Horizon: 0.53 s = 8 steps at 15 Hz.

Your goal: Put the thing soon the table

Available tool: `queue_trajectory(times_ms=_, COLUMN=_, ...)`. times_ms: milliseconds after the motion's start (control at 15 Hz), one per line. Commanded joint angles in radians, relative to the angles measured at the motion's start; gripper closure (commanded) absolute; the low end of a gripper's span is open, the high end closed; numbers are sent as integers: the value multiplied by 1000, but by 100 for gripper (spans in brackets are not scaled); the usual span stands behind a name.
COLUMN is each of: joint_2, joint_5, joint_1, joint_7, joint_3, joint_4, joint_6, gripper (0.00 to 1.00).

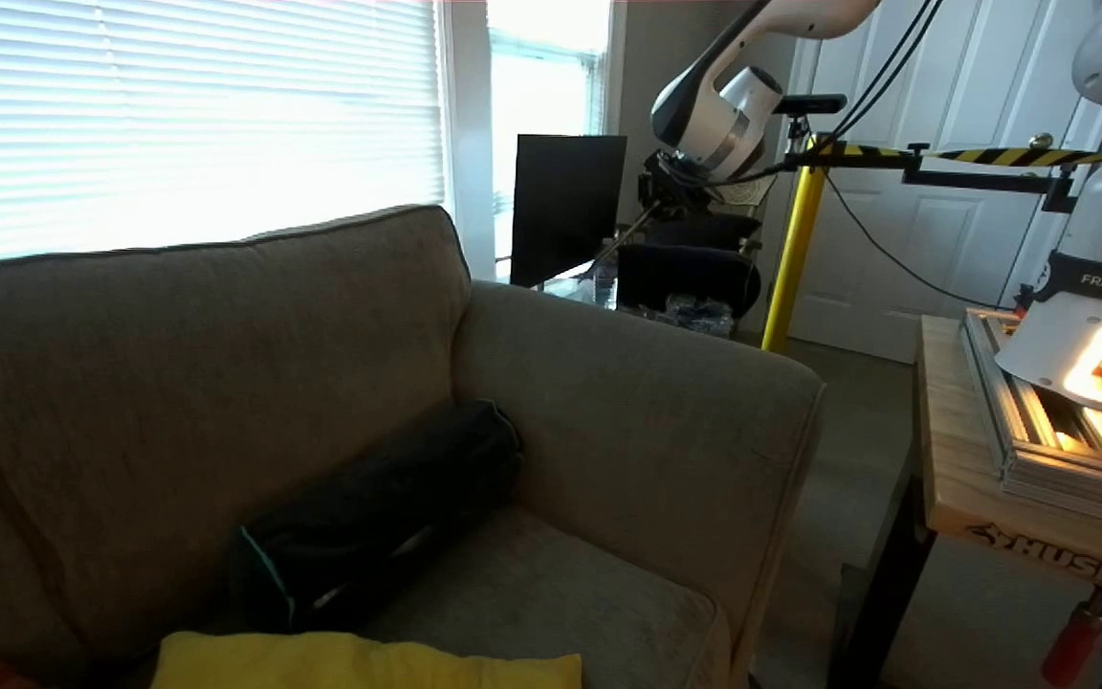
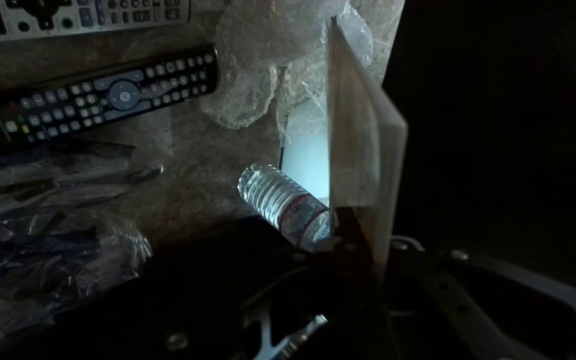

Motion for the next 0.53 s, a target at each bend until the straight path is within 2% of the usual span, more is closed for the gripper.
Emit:
queue_trajectory(times_ms=0, joint_2=253, joint_5=-267, joint_1=-178, joint_7=41, joint_3=111, joint_4=4, joint_6=146, gripper=99)
queue_trajectory(times_ms=67, joint_2=300, joint_5=-341, joint_1=-218, joint_7=52, joint_3=113, joint_4=-12, joint_6=166, gripper=99)
queue_trajectory(times_ms=267, joint_2=467, joint_5=-502, joint_1=-277, joint_7=71, joint_3=78, joint_4=0, joint_6=228, gripper=99)
queue_trajectory(times_ms=333, joint_2=477, joint_5=-596, joint_1=-232, joint_7=189, joint_3=-7, joint_4=6, joint_6=229, gripper=99)
queue_trajectory(times_ms=467, joint_2=569, joint_5=-685, joint_1=-235, joint_7=230, joint_3=-53, joint_4=33, joint_6=259, gripper=99)
